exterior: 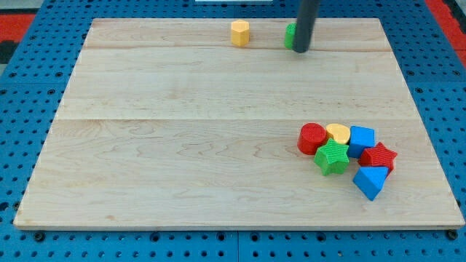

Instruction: Place the blue block left to the yellow heart to form a horizontal line

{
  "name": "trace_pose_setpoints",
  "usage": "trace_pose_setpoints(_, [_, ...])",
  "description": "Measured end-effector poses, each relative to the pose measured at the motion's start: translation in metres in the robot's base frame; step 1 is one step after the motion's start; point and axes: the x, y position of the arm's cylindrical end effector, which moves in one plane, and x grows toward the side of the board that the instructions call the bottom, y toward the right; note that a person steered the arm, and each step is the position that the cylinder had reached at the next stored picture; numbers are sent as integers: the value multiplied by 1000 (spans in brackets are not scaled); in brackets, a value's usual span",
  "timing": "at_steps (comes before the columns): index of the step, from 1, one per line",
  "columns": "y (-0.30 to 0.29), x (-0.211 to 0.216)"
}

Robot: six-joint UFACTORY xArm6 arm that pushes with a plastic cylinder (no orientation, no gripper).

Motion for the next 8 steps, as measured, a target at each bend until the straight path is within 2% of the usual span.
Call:
trace_pose_setpoints(1, [-1,-2])
trace_pose_setpoints(2, [54,27])
trace_pose_setpoints(3, [162,92])
trace_pose_setpoints(4, [206,178])
trace_pose_setpoints(8, [224,187])
